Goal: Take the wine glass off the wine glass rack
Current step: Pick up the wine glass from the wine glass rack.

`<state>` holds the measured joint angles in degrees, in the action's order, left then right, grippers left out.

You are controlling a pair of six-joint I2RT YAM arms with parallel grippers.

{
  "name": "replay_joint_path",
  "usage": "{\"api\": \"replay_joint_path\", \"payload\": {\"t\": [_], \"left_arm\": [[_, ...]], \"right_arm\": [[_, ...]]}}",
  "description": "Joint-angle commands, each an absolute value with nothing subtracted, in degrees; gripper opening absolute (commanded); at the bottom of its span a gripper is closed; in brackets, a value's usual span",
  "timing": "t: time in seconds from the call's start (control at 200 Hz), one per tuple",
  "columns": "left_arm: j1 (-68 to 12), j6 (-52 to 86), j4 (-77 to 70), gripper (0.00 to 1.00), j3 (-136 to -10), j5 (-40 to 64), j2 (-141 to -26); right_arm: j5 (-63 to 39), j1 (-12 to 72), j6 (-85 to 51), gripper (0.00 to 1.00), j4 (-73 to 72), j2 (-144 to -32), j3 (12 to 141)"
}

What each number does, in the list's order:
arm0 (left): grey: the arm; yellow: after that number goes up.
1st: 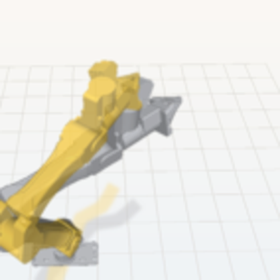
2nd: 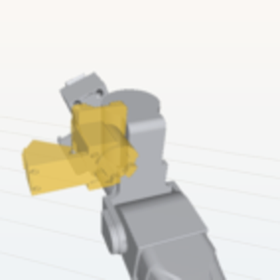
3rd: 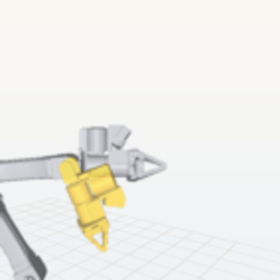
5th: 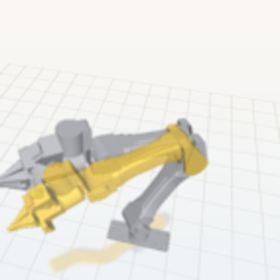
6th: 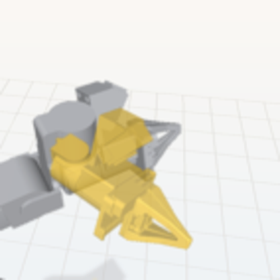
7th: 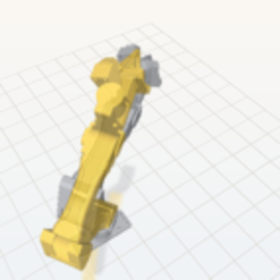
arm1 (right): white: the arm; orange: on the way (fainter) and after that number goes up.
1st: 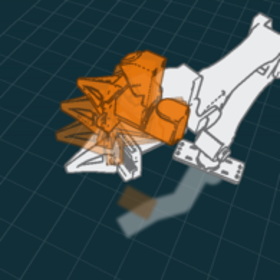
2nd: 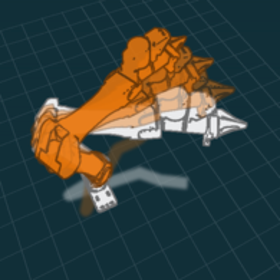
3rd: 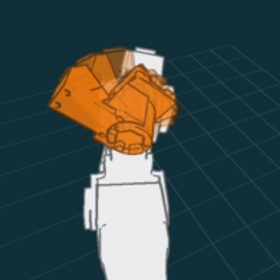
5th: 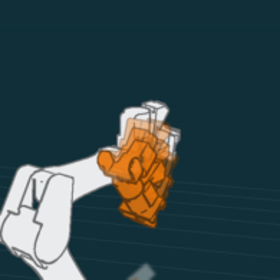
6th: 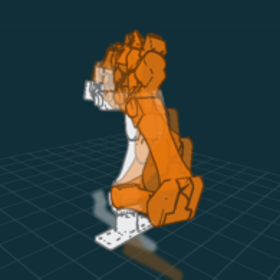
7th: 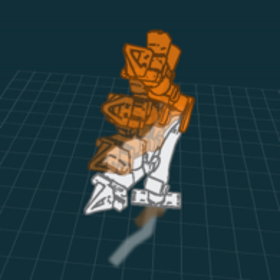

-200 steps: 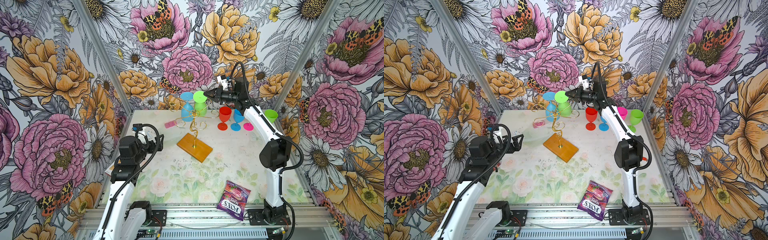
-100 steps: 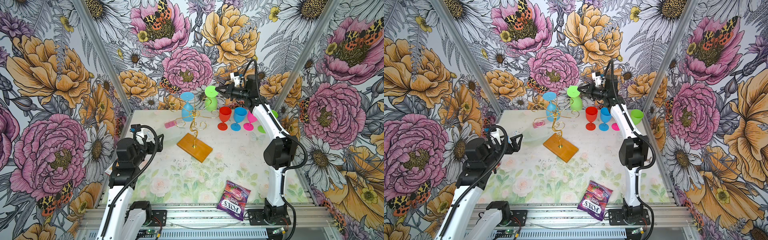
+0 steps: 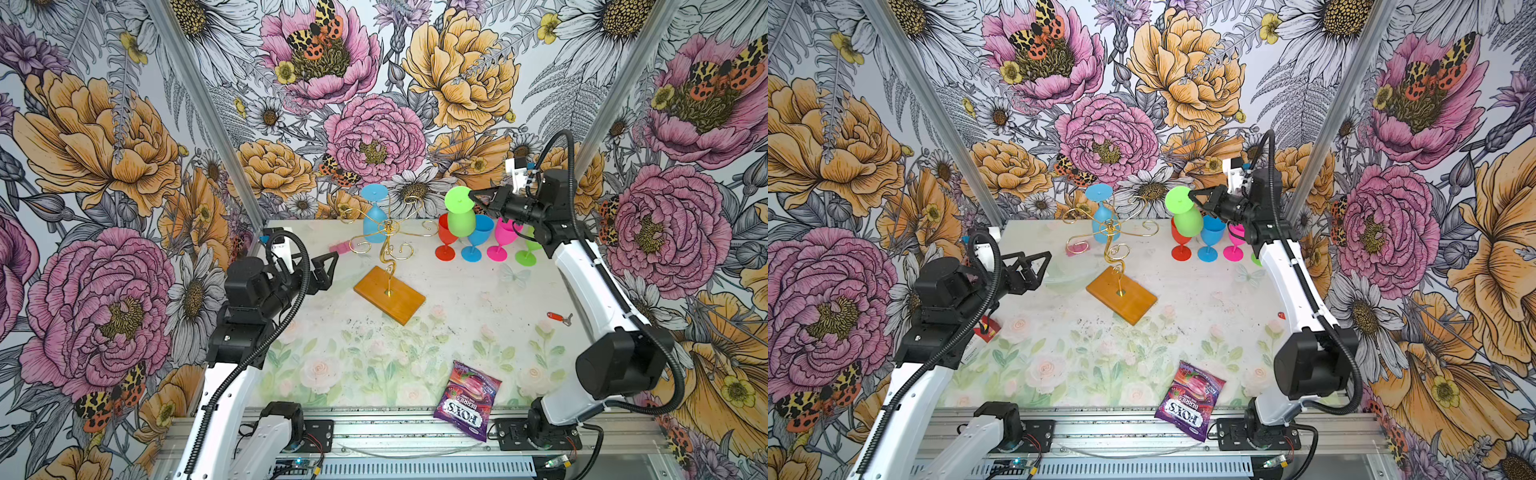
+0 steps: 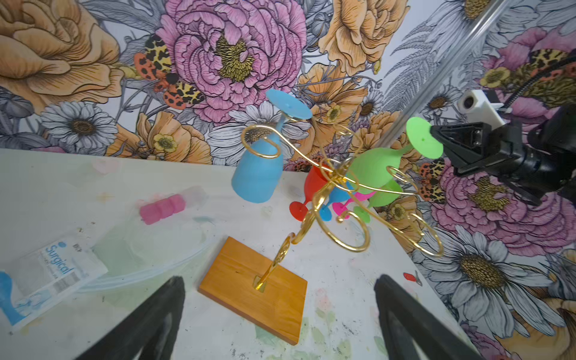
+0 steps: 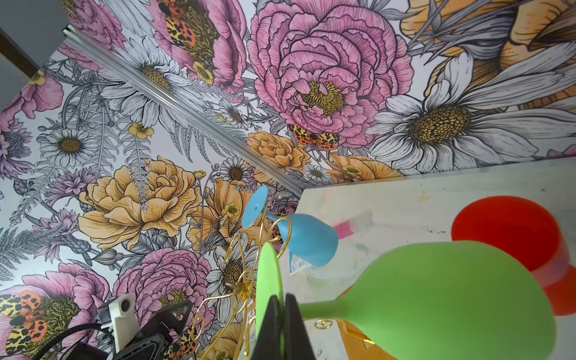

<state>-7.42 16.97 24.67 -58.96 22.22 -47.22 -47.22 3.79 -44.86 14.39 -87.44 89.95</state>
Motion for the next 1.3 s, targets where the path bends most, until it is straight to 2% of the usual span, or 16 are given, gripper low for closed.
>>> {"api": "replay_joint_path", "payload": {"t": [0.0, 0.28, 0.41, 0.706, 0.836, 1.056, 1.296], "left_arm": [[-13.06, 19.76, 24.80, 0.96, -63.54, 23.50, -49.59], [-27.56, 22.25, 21.45, 0.92, -69.91, 23.42, -59.49], [-31.46, 24.67, 17.35, 0.90, -70.14, 24.88, -63.53], [-34.92, 33.10, 6.07, 0.82, -68.97, 32.85, -70.77], [-37.34, 33.53, 5.28, 0.79, -69.71, 32.91, -72.68], [-37.93, 33.65, 5.70, 0.79, -67.47, 30.15, -70.22], [-38.31, 35.17, 5.96, 0.79, -65.79, 33.46, -68.47]], "right_arm": [[-43.37, 4.49, -37.05, 0.00, 16.70, -80.64, 85.08], [-36.88, 8.34, -27.14, 0.00, 29.02, -69.60, 78.36], [-29.46, 11.30, -23.45, 0.00, 36.90, -65.81, 78.18], [-27.33, 14.57, -21.22, 0.00, 38.92, -59.53, 75.03], [-27.14, 16.25, -20.62, 0.00, 38.88, -59.05, 74.31], [-27.54, 17.95, -20.40, 0.00, 38.73, -60.13, 74.12], [-32.81, 21.31, -16.96, 0.00, 38.21, -60.76, 74.95]]}}
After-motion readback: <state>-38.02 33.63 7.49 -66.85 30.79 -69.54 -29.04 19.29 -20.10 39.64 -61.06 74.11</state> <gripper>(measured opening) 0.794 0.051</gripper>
